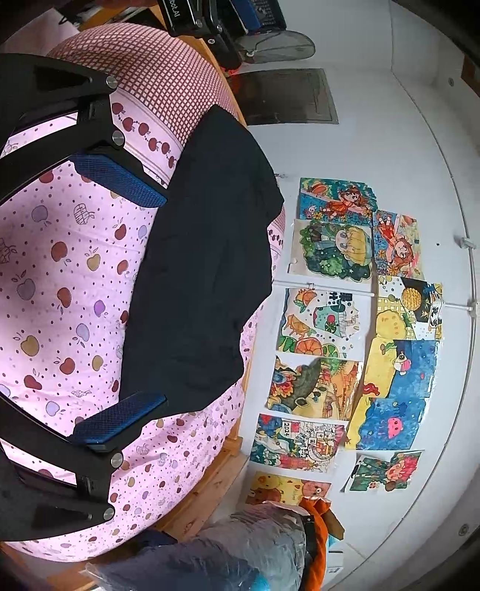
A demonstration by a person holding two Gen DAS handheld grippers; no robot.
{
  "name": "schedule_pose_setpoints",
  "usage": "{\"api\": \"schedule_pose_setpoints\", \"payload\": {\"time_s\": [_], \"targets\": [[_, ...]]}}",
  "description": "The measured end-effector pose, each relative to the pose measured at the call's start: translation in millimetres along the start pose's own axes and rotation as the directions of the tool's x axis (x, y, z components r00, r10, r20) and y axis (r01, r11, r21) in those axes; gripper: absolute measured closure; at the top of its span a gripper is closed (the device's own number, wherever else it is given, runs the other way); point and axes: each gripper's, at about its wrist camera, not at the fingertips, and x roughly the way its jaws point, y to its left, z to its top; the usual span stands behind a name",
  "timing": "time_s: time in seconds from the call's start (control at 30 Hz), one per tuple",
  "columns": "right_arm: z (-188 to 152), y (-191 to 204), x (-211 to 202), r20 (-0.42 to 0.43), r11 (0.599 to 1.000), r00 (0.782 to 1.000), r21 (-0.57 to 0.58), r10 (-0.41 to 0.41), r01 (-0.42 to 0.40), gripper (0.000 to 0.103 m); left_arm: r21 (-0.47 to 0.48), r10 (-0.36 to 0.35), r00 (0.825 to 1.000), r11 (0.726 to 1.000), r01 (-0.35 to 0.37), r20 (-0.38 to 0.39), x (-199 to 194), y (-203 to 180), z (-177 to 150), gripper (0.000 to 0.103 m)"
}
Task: Fold large clothes
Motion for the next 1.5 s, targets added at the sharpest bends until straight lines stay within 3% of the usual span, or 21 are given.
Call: {"api": "schedule_pose_setpoints", "payload": {"time_s": [0.77, 1.5], "targets": [[0.2, 5.7, 0.8, -0.027, 0.997, 0.996, -0.023, -0.079, 0.079, 0.005, 0.051, 0.014, 1.000, 0.999, -0.013, -0.012, 5.4, -0.1, -3.9, 0.000], [-0.9, 7.6, 5.3, -0.060, 0.998, 0.996, -0.012, -0.069, 0.069, 0.005, 0.059, -0.011, 1.000, 0.998, 0.012, -0.010, 4.3, 0.1, -4.3, 0.000]]}}
